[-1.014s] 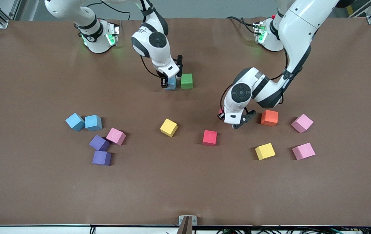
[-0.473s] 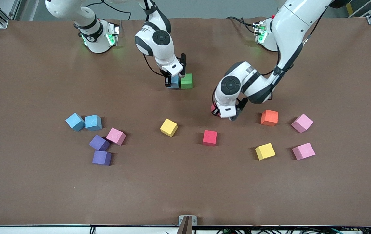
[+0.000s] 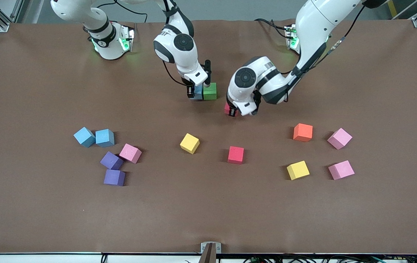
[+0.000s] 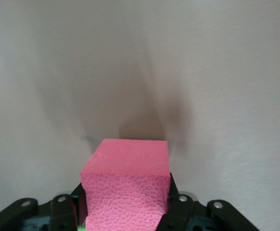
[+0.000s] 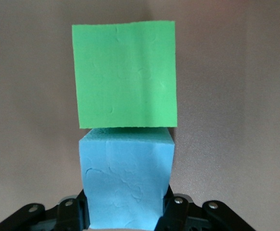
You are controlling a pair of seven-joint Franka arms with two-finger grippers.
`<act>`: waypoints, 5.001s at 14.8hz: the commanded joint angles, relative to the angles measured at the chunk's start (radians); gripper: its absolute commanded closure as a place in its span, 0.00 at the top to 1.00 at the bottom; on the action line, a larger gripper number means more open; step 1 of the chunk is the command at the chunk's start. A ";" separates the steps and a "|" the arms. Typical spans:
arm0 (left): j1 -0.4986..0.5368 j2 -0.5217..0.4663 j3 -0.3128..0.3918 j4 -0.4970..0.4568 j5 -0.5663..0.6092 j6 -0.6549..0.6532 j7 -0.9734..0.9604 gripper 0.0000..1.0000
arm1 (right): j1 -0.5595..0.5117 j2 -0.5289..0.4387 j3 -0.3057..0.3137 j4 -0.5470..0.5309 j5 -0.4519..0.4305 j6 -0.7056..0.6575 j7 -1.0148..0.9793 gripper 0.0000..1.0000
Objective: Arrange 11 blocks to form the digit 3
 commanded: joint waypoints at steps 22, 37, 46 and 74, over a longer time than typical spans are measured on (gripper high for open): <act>-0.047 -0.075 -0.057 -0.159 0.013 0.177 -0.435 0.18 | 0.003 0.020 -0.011 0.049 0.005 -0.028 0.007 1.00; -0.066 -0.053 -0.051 -0.153 0.027 0.210 -0.440 0.18 | -0.356 -0.206 -0.013 0.153 0.005 -0.377 0.006 1.00; -0.066 -0.039 -0.048 -0.149 0.042 0.210 -0.440 0.20 | -0.675 0.051 -0.010 0.403 0.016 -0.399 -0.129 1.00; -0.084 -0.026 -0.025 -0.112 0.079 0.178 -0.440 1.00 | -0.686 0.216 -0.004 0.400 0.022 -0.207 -0.251 0.35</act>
